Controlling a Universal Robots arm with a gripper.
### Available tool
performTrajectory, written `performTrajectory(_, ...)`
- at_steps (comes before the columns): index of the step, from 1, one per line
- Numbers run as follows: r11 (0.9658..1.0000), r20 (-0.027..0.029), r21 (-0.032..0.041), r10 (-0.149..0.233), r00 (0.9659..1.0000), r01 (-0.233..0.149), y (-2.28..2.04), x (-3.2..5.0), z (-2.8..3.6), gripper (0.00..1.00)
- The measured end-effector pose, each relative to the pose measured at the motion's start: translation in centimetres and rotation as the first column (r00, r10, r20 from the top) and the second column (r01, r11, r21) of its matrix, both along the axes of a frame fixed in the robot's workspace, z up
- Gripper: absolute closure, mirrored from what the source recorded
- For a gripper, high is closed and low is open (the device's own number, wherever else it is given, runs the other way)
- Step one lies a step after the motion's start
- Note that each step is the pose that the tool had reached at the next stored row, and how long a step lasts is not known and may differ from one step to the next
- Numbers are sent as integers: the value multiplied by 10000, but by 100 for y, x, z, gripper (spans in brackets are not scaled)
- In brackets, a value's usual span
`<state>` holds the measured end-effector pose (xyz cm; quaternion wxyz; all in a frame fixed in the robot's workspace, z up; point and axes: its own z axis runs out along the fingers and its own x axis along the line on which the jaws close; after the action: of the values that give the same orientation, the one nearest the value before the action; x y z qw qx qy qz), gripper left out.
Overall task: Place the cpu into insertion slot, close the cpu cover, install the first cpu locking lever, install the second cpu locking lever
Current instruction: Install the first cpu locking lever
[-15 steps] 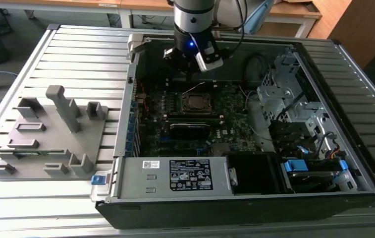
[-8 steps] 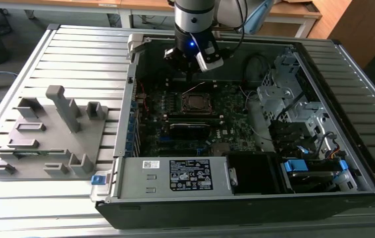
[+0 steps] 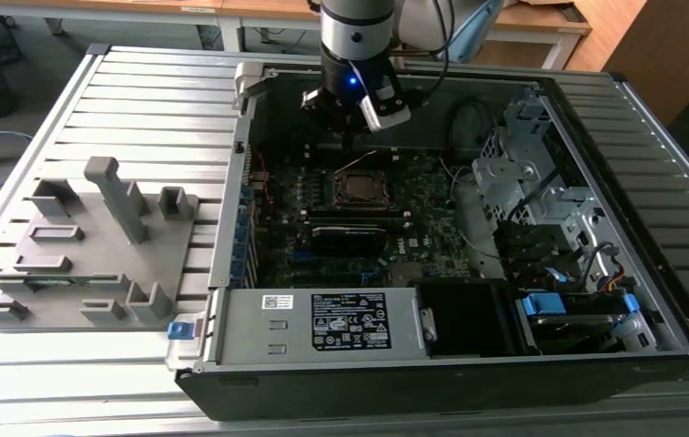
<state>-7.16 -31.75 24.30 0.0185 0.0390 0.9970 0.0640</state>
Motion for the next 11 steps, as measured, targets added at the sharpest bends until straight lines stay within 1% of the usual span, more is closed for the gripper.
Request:
performTrajectory(1,10000,1,-45,0,10000,0,8,0,-4,89)
performTrajectory(2,10000,0,-57,1,10000,-1,17,0,-8,89)
performTrajectory(8,10000,1,-68,0,10000,0,71,2,-27,89)
performTrajectory(11,10000,2,-71,0,10000,0,79,17,-36,89)
